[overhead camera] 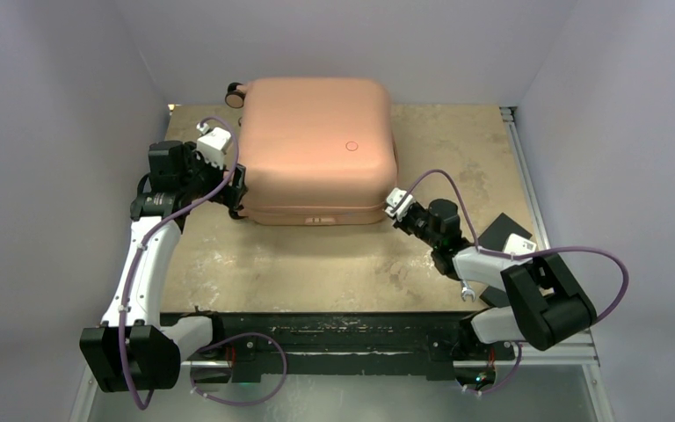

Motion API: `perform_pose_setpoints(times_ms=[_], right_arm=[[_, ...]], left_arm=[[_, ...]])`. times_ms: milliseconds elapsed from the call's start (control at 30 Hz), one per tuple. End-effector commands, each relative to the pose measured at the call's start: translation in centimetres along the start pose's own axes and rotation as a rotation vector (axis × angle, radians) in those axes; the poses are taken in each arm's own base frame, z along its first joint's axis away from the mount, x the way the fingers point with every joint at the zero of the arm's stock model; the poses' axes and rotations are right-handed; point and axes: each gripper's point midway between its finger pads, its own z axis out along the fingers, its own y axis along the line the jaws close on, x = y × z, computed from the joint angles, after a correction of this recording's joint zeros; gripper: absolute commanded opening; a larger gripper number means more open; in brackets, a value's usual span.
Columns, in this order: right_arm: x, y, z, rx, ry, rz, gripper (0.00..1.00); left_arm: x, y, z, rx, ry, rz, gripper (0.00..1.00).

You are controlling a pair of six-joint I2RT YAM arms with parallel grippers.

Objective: Pack the luggage
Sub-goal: Zip the luggage at the center of the board.

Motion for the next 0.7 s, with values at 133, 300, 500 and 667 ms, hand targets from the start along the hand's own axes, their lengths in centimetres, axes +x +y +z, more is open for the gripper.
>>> perform_pose_setpoints(times_ms=[133, 300, 500, 667], right_arm=[[-5.2, -3.8, 0.7, 0.148, -0.135, -0.028, 0.10], [-5.9, -3.9, 1.0, 0.134, -0.145, -0.027, 0.00], [-5.3, -3.2, 1.1, 0.096, -0.110, 0.007, 0.00], [-4.8, -5.0, 0.8, 0.163, -0.081, 0.062, 0.00]], left_arm=[[-1.1, -0.1, -0.1, 0.006, -0.046, 0.013, 0.99], [-1.1, -0.1, -0.1, 0.004, -0.045, 0.013, 0.99], [-1.3, 0.0, -0.1, 0.006, -0.046, 0.017, 0.99], [-1.3, 0.0, -0.2, 0.006, -0.046, 0.019, 0.99]])
